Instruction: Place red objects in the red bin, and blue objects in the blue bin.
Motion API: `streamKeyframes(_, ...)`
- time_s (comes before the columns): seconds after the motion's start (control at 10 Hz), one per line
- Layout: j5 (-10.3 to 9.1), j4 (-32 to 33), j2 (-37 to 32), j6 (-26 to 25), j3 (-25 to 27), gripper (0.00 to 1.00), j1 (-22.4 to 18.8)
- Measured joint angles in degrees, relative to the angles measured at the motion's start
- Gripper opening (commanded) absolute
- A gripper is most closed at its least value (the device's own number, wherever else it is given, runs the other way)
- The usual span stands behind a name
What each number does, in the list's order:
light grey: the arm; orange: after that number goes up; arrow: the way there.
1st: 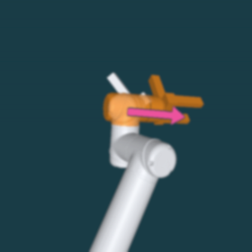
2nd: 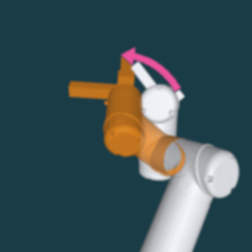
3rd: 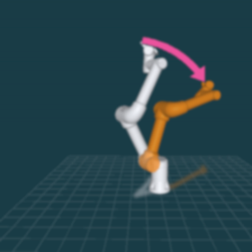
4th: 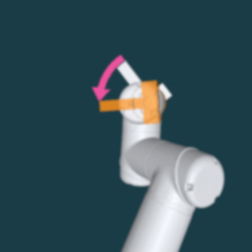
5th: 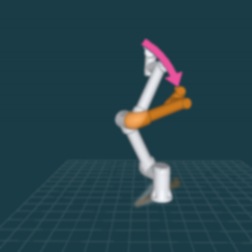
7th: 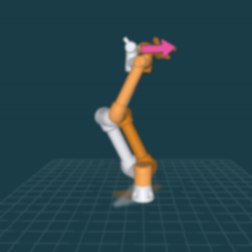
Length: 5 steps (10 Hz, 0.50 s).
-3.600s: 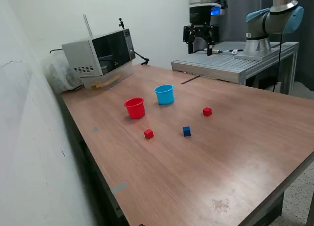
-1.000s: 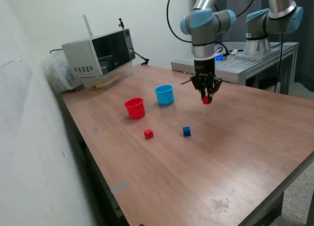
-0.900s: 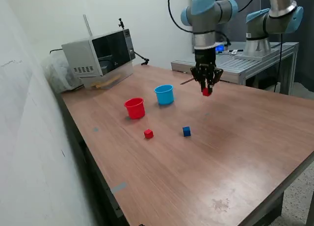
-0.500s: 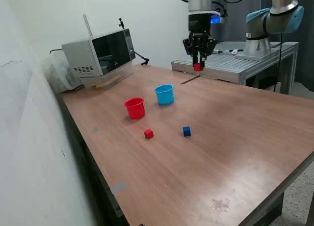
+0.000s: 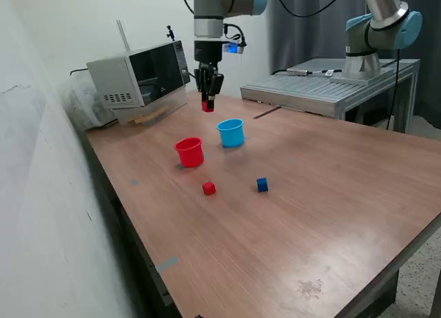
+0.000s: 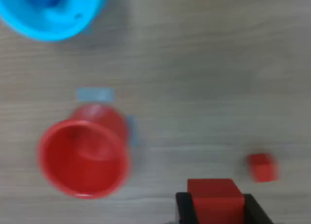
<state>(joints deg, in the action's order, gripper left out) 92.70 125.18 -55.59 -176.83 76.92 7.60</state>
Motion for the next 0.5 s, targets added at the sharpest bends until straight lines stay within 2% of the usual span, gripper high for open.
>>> streamKeyframes(0.2,0.19,0.07,4.87,0.07,-3.8,0.0,3.35)
streamKeyframes(0.5,0.2,0.54,9.12,0.16,-6.09,0.0,4.89)
